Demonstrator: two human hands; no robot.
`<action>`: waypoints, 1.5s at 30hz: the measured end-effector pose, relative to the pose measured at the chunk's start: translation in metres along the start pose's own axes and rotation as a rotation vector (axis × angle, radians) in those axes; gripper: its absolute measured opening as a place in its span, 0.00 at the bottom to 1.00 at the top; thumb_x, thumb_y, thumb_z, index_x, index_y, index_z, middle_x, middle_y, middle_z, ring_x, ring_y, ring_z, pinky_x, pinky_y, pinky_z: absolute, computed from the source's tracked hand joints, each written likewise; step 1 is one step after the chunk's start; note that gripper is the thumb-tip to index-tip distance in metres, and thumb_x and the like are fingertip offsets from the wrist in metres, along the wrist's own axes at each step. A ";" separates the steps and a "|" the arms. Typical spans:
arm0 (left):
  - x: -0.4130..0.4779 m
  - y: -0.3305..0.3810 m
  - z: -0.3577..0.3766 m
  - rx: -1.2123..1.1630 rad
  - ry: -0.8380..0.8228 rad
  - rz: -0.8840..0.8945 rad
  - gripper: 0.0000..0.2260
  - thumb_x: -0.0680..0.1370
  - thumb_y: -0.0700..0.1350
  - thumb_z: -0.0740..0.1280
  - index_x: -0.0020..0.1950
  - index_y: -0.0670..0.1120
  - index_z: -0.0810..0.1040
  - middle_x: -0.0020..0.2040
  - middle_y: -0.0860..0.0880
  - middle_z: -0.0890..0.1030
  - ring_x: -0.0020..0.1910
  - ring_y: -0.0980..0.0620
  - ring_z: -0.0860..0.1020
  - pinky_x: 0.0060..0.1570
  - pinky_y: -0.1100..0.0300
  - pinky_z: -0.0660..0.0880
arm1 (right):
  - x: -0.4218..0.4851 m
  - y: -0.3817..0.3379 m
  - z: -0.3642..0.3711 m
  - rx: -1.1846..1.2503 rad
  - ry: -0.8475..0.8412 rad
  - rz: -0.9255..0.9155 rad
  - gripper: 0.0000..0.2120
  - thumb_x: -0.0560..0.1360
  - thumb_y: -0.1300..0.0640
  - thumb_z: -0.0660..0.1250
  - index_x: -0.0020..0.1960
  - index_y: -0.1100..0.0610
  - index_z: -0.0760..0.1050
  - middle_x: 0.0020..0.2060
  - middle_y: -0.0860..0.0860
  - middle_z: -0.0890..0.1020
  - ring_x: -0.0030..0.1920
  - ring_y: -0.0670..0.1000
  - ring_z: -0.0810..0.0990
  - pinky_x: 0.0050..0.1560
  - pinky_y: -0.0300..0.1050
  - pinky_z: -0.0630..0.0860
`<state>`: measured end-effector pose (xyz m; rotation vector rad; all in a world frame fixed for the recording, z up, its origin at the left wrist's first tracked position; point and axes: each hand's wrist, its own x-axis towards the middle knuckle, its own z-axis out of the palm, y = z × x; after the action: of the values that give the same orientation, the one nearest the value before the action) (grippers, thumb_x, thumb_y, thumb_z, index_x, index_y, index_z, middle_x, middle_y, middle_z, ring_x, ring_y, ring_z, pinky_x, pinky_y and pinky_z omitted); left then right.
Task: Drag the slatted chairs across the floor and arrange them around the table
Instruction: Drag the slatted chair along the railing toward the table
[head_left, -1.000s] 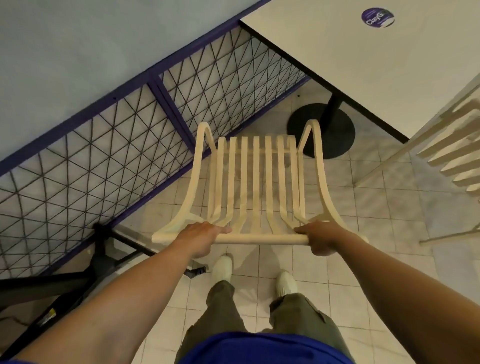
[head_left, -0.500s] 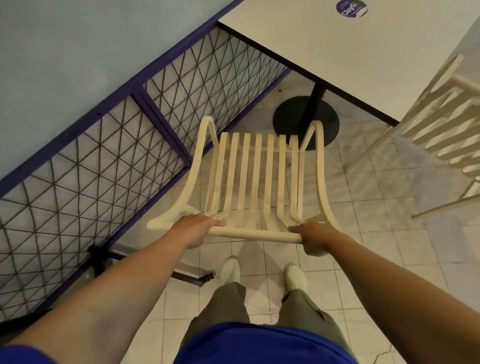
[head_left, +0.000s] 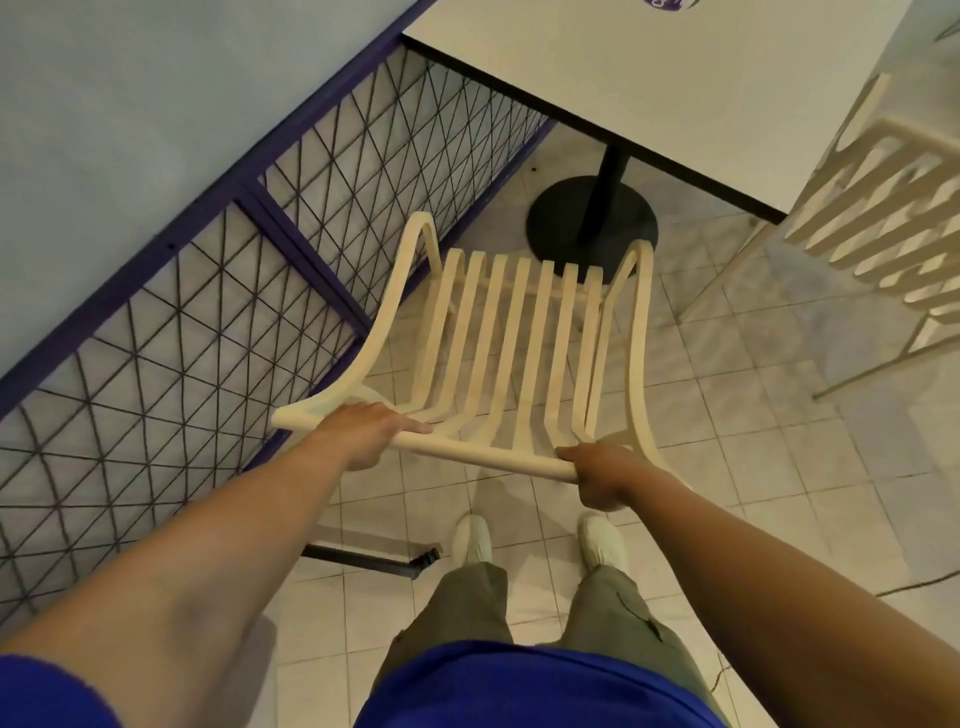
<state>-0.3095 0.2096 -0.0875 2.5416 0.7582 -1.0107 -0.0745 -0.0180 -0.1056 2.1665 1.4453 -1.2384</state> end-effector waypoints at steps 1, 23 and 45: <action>0.001 -0.003 -0.002 0.009 0.003 0.005 0.37 0.79 0.33 0.62 0.76 0.71 0.62 0.60 0.49 0.76 0.56 0.47 0.76 0.51 0.52 0.71 | 0.001 -0.003 0.001 0.009 0.002 0.008 0.27 0.75 0.62 0.66 0.72 0.49 0.69 0.56 0.52 0.79 0.49 0.52 0.76 0.56 0.48 0.76; 0.014 -0.047 -0.025 0.159 0.073 0.045 0.34 0.81 0.36 0.60 0.74 0.73 0.64 0.63 0.51 0.77 0.49 0.49 0.72 0.48 0.54 0.69 | 0.013 -0.050 0.014 0.129 0.043 0.078 0.22 0.74 0.60 0.68 0.66 0.49 0.72 0.53 0.51 0.79 0.50 0.53 0.78 0.54 0.50 0.77; 0.026 -0.057 -0.028 0.164 -0.072 0.061 0.38 0.79 0.34 0.60 0.75 0.74 0.60 0.67 0.49 0.74 0.50 0.50 0.72 0.47 0.54 0.70 | 0.007 -0.064 0.011 0.220 0.034 0.033 0.30 0.74 0.64 0.70 0.72 0.48 0.68 0.58 0.52 0.79 0.54 0.52 0.77 0.60 0.49 0.75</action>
<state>-0.3112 0.2785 -0.0907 2.6306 0.5968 -1.1813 -0.1334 0.0102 -0.1031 2.3529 1.3352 -1.4141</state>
